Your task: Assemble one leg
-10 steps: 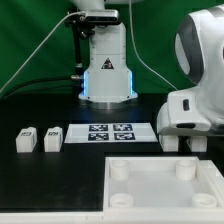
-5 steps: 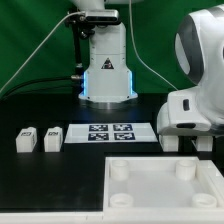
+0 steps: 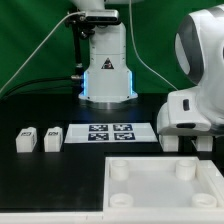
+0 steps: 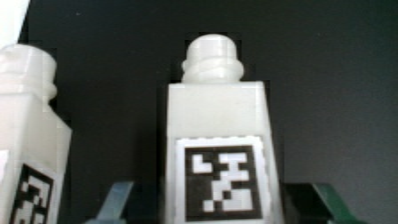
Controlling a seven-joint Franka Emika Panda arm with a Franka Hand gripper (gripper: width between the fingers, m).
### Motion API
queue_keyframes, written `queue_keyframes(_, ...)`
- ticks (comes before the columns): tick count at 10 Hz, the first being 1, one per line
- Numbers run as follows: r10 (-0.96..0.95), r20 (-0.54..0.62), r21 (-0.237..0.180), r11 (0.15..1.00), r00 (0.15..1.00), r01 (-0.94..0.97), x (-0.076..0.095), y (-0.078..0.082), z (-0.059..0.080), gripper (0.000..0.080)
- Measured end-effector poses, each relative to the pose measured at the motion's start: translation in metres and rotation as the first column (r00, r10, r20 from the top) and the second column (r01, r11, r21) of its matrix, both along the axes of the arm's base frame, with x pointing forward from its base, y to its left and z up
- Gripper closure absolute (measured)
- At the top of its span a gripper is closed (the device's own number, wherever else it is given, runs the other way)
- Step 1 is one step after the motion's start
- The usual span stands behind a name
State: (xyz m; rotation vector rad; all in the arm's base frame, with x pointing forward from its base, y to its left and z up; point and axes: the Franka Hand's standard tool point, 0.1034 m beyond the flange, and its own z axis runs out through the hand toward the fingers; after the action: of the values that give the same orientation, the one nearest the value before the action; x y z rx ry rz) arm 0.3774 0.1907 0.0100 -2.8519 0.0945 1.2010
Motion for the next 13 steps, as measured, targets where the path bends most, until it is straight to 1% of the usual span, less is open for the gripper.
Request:
queue_keyframes(2, 0.007, 0.006, 0.004, 1.000, 1.000, -0.007, 0.002, -0.001, 0.001, 0.0509)
queue_keyframes(3, 0.045, 0.029, 0.023, 0.999, 0.999, -0.046, 0.014, -0.010, 0.017, 0.0509)
queue_keyframes(4, 0.064, 0.024, 0.050, 0.997, 0.998, -0.066, 0.027, -0.023, 0.044, 0.0509)
queue_keyframes(5, 0.069, 0.054, 0.070, 0.995, 0.996, -0.073, 0.041, -0.031, 0.062, 0.0509)
queue_keyframes(6, 0.058, 0.177, 0.079, 0.994, 0.983, -0.073, 0.060, -0.038, 0.076, 0.0509)
queue_keyframes(7, 0.051, 0.287, 0.075, 0.994, 0.957, -0.075, 0.068, -0.047, 0.101, 0.0509)
queue_keyframes(8, 0.045, 0.371, 0.067, 0.995, 0.928, -0.075, 0.071, -0.050, 0.114, 0.0509)
queue_keyframes(9, 0.034, 0.482, 0.062, 0.995, 0.875, -0.072, 0.076, -0.048, 0.108, 0.0509)
queue_keyframes(11, 0.024, 0.645, 0.048, 0.996, 0.764, -0.072, 0.077, -0.050, 0.109, 0.0509)
queue_keyframes(12, 0.041, 0.706, 0.039, 0.995, 0.707, -0.097, 0.085, -0.055, 0.112, 0.0509)
queue_keyframes(13, 0.065, 0.793, 0.013, 0.992, 0.606, -0.123, 0.109, -0.069, 0.125, 0.0509)
